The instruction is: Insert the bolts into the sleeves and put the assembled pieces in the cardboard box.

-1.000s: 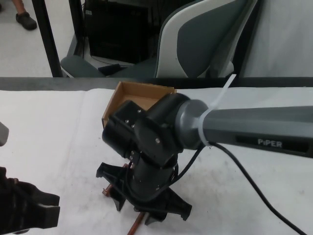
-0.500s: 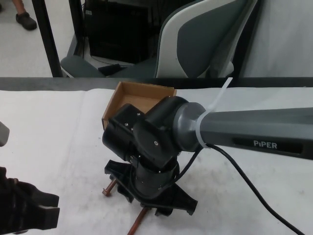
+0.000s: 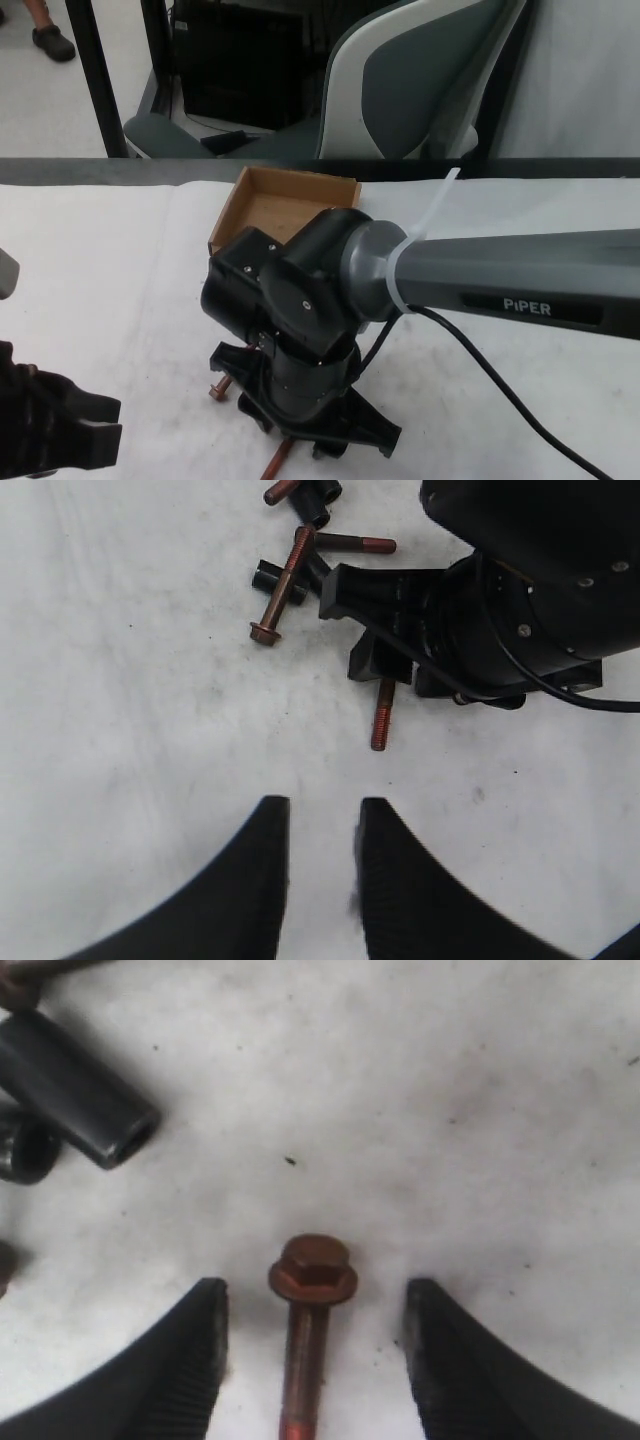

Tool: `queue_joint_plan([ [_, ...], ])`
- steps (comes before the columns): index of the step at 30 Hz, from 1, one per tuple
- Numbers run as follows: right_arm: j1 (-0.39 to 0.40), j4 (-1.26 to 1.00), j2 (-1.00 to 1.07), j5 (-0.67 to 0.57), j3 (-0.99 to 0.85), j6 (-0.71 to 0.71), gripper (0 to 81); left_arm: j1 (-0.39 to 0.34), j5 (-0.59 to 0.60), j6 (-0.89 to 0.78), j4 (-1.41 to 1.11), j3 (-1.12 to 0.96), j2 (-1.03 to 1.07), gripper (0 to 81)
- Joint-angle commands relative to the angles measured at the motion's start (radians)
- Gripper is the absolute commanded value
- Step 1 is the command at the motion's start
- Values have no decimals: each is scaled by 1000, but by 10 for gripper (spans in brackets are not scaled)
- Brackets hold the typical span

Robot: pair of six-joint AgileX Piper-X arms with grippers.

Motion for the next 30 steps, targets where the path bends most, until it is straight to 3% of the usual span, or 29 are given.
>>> queue_joint_plan([
  [1,14,48,18,-55,8,12,510,2,-9,3,-4,-12,3,235],
  [6,17,48,18,-91,8,23,510,2,-9,3,-4,-12,3,235],
  [16,17,53,18,-32,8,38,497,2,-9,3,-4,-12,3,235],
  [20,17,81,18,-13,8,38,354,2,-9,3,-4,-12,3,235],
  [25,17,92,18,-2,8,0,27,2,-9,6,-4,-12,3,235],
  [30,1,113,18,28,8,-172,3,2,-7,5,-4,-12,6,235],
])
